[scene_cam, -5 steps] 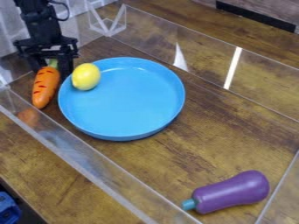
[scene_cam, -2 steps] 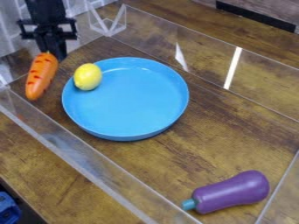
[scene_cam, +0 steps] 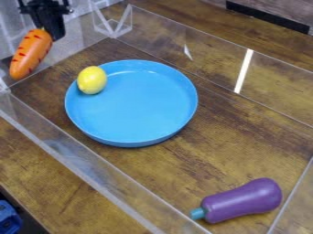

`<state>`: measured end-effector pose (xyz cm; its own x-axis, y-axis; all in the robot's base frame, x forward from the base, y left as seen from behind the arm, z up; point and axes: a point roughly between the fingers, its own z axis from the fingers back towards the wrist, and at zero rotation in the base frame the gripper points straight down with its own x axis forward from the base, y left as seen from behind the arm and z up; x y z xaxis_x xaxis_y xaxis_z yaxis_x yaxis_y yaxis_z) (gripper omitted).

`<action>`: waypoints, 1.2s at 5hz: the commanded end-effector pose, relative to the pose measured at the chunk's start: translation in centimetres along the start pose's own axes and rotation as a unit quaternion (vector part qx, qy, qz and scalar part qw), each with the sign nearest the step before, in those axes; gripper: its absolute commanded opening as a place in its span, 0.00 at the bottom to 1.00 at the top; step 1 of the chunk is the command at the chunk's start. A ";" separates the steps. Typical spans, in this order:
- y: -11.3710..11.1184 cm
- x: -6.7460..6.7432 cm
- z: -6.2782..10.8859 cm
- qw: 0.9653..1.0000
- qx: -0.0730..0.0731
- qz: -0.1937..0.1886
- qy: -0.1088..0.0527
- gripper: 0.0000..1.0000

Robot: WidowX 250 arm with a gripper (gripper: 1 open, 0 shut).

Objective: Move the carrot to the right side

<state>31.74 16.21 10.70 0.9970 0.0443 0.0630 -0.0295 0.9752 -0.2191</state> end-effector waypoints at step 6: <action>1.7 -1.6 2.6 0.998 0.034 0.040 -0.043 1.00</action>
<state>29.82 17.58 11.31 0.9880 0.1272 0.0874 -0.1091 0.9762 -0.1877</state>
